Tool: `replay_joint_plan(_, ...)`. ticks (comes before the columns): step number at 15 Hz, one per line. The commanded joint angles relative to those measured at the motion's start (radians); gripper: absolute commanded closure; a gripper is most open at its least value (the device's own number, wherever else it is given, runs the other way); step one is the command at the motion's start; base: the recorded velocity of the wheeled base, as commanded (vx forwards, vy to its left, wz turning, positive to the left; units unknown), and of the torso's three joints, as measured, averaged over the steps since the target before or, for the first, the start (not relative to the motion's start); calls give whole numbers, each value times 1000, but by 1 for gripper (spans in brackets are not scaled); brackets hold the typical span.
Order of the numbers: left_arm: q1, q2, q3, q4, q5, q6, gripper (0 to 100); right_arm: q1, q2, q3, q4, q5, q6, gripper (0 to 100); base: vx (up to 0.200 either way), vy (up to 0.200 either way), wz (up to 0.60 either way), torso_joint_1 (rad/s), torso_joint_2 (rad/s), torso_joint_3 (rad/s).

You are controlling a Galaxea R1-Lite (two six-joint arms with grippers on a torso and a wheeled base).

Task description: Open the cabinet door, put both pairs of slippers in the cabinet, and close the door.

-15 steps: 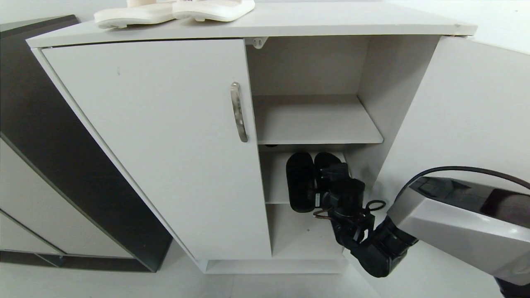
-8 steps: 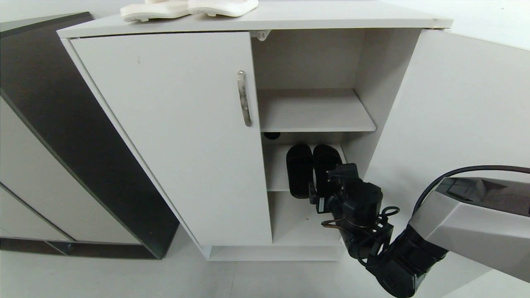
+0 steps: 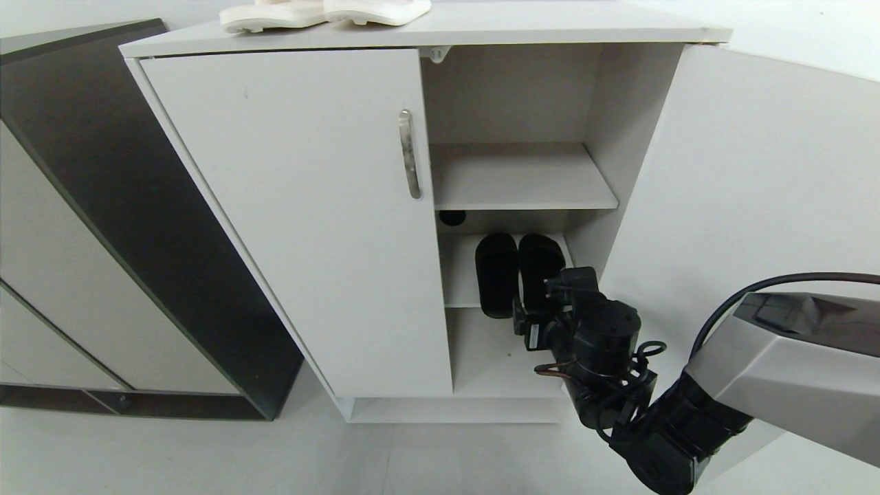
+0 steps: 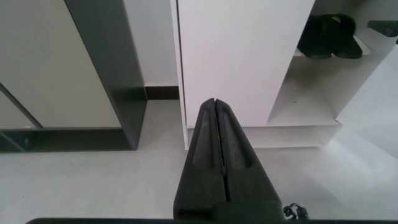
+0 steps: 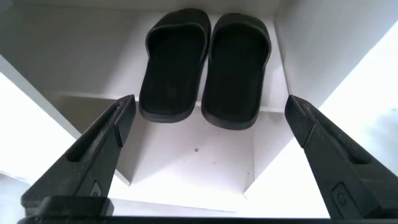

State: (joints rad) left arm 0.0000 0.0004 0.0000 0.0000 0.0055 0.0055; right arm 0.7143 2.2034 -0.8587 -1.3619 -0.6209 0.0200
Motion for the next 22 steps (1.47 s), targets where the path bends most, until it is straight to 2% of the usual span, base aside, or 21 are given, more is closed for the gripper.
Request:
replay_joint_plan(1, -2, 1, 0, 0, -1, 1, 100, 1, -8, 0, 0, 0, 0, 0, 0, 0, 0, 0, 0, 0)
replay_joint_plan(6, 0, 1, 0, 0, -1, 1, 100, 1, -7, 0, 3, 0, -2, 0, 0, 0, 0, 2, 1, 46)
replay_joint_plan(18, 0, 1, 0, 0, 1, -4, 100, 1, -1, 46, -9, -2, -25, 0, 0, 0, 0, 2, 2, 196)
replay_joint_plan(19, 0, 1, 0, 0, 1, -4, 100, 7, -28, 98, -9, 24, -34, 0, 0, 0, 0, 2, -2, 193)
replay_joint_plan(21, 0, 1, 0, -2, 1, -4, 100, 24, -116, 179, 0, 151, -37, 0, 0, 0, 0, -2, 5, 98)
replay_joint_plan(22, 0, 1, 0, -2, 1, -4, 100, 28, -136, 187, 9, 153, -38, 0, 0, 0, 0, 0, 0, 0)
